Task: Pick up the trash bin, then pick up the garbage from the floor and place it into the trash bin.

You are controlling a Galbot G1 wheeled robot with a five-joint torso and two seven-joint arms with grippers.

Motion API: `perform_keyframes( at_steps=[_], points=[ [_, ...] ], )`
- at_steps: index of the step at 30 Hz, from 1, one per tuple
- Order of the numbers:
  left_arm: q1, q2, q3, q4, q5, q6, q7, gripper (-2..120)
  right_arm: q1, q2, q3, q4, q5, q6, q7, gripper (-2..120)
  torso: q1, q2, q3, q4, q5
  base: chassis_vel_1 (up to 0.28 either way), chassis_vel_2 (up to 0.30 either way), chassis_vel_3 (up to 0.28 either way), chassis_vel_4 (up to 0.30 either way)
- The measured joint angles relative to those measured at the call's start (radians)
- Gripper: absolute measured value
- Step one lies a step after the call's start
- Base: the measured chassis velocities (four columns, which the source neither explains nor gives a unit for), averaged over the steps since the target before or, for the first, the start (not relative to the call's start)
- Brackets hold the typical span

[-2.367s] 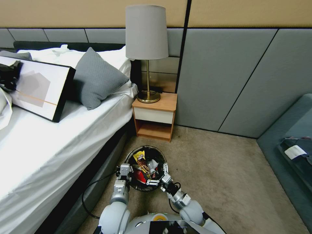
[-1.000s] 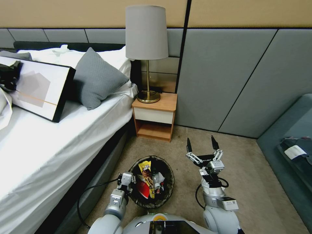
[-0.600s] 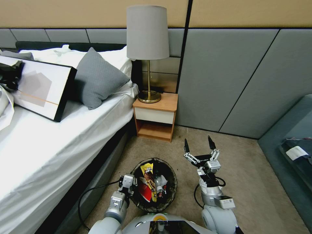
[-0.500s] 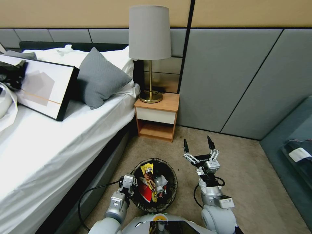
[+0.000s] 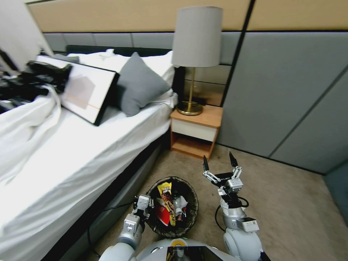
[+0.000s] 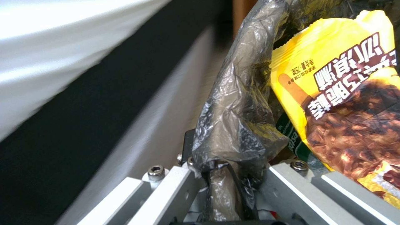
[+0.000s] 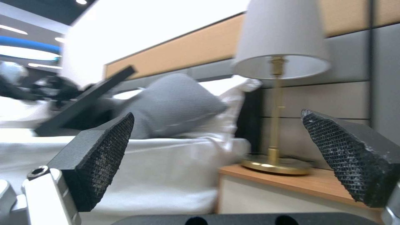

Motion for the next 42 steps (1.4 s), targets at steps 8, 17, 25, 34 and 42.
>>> perform_keyframes(
  at_steps=[8, 17, 25, 34, 42],
  points=[
    [-0.002, 0.009, 0.001, -0.003, -0.004, 0.013, 0.001, 2, -0.004, -0.001, -0.006, -0.001, -0.009, -0.001, -0.005, 100, 0.000, 0.000, 0.000, 0.0001, 0.0001, 0.128, 0.134, 0.133, 0.125],
    [0.004, 0.014, 0.009, -0.009, -0.006, 0.027, 0.017, 2, 0.004, -0.003, -0.005, 0.005, -0.008, -0.010, -0.010, 100, 0.000, 0.000, 0.000, 0.0000, 0.0000, 0.121, 0.116, 0.121, 0.130],
    [0.012, 0.024, 0.012, -0.018, -0.010, 0.051, 0.028, 2, 0.007, -0.003, -0.007, 0.005, -0.007, -0.015, -0.011, 100, 0.000, 0.000, 0.000, -0.0001, 0.0000, 0.129, 0.134, 0.131, 0.120],
    [0.022, 0.027, 0.023, -0.018, -0.003, 0.053, 0.029, 2, 0.011, -0.002, -0.007, 0.008, -0.007, -0.017, -0.013, 100, 0.000, 0.000, 0.000, 0.0000, 0.0000, 0.125, 0.124, 0.126, 0.133],
    [0.020, 0.024, 0.024, -0.014, -0.001, 0.050, 0.029, 2, 0.011, 0.002, -0.010, 0.007, -0.009, -0.015, -0.018, 100, 0.000, 0.000, 0.000, 0.0000, 0.0000, 0.128, 0.128, 0.125, 0.124]
  ],
)
